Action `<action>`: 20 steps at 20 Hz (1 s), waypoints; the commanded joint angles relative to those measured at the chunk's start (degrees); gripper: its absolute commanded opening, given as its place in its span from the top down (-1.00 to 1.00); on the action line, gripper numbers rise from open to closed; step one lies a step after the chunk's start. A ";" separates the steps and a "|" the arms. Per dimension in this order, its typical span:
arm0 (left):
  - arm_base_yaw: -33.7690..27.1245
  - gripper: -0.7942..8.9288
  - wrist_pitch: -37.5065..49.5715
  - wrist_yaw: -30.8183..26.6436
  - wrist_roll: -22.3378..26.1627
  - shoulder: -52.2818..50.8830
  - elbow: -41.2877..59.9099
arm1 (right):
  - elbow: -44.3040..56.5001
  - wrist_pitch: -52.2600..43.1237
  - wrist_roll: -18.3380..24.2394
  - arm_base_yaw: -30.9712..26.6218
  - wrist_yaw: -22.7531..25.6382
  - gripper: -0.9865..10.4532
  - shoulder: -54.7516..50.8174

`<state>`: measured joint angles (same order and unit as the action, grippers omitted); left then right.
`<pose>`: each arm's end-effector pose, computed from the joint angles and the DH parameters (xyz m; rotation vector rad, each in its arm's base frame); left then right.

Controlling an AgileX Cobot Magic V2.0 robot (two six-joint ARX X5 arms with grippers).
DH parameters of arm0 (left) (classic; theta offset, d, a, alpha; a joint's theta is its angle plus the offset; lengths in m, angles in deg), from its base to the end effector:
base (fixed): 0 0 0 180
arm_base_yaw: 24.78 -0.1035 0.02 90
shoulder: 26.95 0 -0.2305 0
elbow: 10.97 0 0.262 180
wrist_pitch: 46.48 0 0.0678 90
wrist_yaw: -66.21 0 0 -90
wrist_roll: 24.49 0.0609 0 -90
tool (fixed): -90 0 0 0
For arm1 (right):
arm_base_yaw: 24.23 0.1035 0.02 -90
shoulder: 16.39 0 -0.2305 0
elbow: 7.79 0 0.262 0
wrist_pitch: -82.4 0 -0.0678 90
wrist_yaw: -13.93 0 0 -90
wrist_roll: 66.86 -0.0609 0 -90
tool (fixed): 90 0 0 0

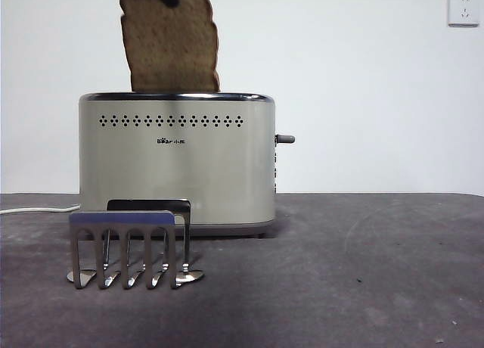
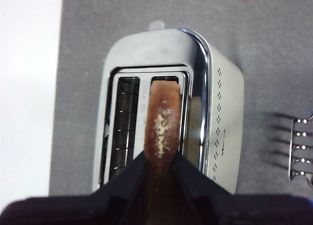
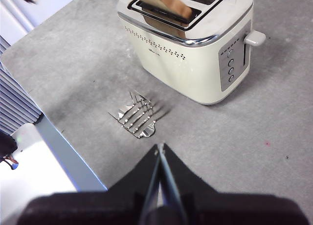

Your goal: Pick up a slice of bread from the rack,put the bread on the toaster,press the button

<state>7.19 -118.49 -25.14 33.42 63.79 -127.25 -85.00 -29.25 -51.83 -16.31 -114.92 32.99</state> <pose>0.2960 -0.1830 0.3536 1.1669 0.4712 -0.8735 0.1822 0.0639 0.3259 -0.0441 0.5911 0.8647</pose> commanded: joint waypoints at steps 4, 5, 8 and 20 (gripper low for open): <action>-2.01 0.86 0.46 4.98 0.63 2.97 0.20 | -0.07 -0.09 0.48 0.15 -0.22 0.85 0.02; -2.67 0.86 0.46 6.10 0.63 3.45 0.20 | -0.07 -0.09 0.50 0.15 -0.22 0.85 0.07; -5.01 0.85 0.66 6.10 0.52 6.08 0.20 | -0.07 -0.13 0.50 0.15 -0.22 0.85 0.13; -7.96 0.17 6.40 8.83 -11.04 9.70 0.20 | -0.07 -8.02 -1.36 0.15 -0.20 0.85 3.67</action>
<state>-0.85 -112.52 -16.74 25.27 73.45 -127.25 -85.00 -36.90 -52.34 -16.31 -114.94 36.45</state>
